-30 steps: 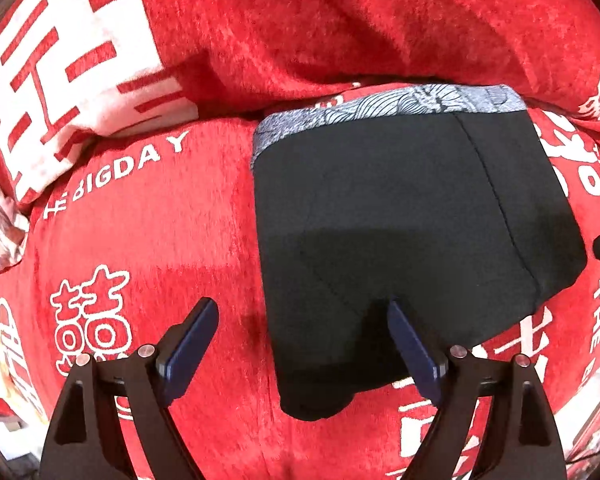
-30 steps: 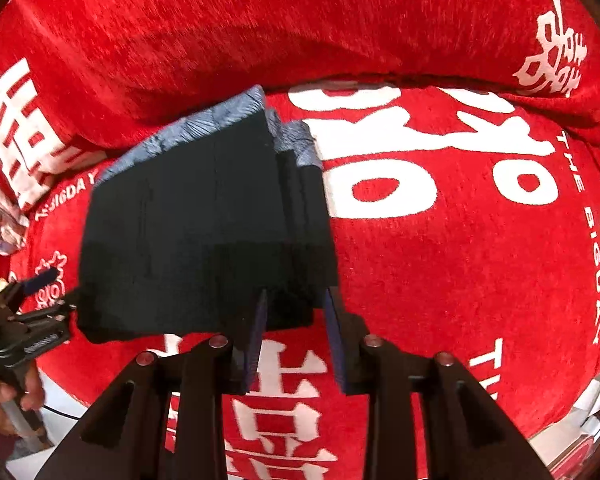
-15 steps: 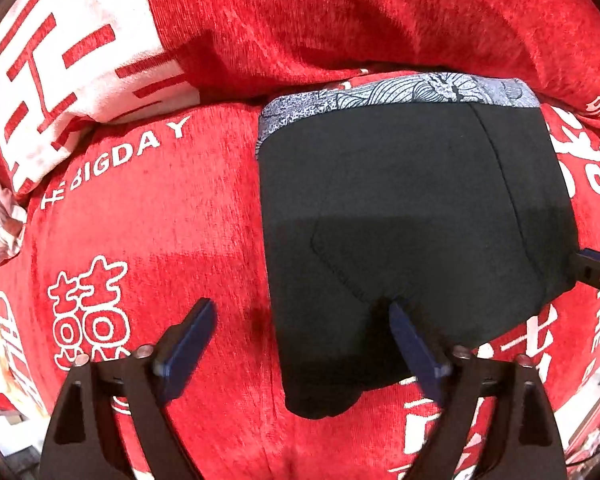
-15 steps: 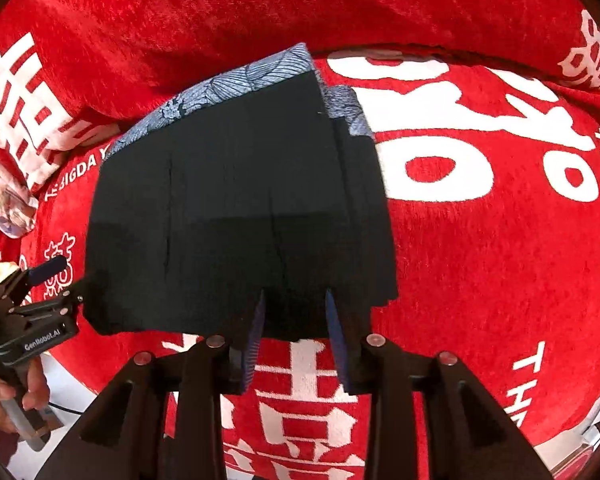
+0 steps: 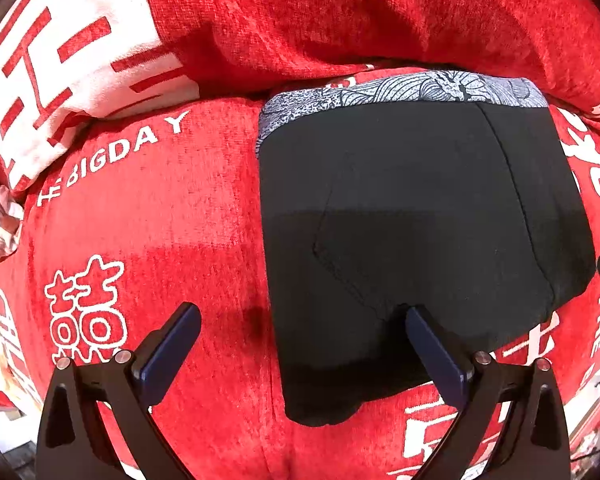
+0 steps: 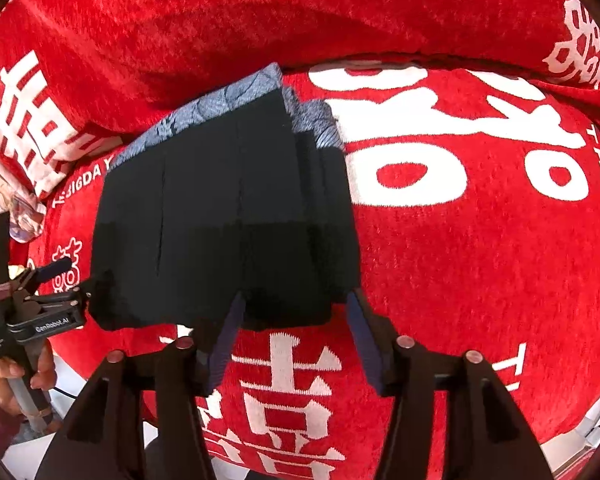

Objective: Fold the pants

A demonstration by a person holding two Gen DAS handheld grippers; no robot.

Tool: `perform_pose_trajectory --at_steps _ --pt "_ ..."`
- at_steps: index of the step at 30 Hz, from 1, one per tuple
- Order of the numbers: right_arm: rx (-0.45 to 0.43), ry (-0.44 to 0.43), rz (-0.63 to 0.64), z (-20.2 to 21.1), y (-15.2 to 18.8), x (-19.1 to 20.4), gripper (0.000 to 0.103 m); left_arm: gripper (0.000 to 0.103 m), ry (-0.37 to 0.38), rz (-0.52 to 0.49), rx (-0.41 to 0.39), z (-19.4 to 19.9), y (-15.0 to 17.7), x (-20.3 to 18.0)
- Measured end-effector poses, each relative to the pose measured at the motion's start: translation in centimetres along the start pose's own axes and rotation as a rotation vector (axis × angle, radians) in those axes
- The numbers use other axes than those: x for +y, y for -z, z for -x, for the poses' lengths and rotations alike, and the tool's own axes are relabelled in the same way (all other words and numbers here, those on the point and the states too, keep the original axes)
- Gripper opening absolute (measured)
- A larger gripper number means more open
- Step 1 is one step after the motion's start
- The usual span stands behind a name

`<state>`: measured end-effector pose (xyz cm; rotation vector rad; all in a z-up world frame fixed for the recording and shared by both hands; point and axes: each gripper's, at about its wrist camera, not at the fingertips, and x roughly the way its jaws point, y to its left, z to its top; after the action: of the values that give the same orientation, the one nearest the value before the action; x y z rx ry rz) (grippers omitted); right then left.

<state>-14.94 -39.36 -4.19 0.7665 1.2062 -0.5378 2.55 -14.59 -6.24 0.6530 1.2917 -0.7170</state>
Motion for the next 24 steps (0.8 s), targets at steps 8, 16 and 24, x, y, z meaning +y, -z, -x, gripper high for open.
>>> perform_pose_trajectory --at_steps 8,16,24 --pt "-0.007 -0.074 -0.073 -0.4 -0.8 -2.1 0.074 0.103 0.063 0.026 0.023 -0.5 -0.8 0.7" --pt "0.025 -0.1 -0.136 -1.3 -1.6 -4.2 0.074 0.103 0.14 0.086 0.063 -1.5 -1.5 1.9" --pt "0.067 -0.127 -0.158 -2.0 -2.1 -4.9 0.075 0.103 0.145 0.1 0.056 -1.4 -2.4 2.3"
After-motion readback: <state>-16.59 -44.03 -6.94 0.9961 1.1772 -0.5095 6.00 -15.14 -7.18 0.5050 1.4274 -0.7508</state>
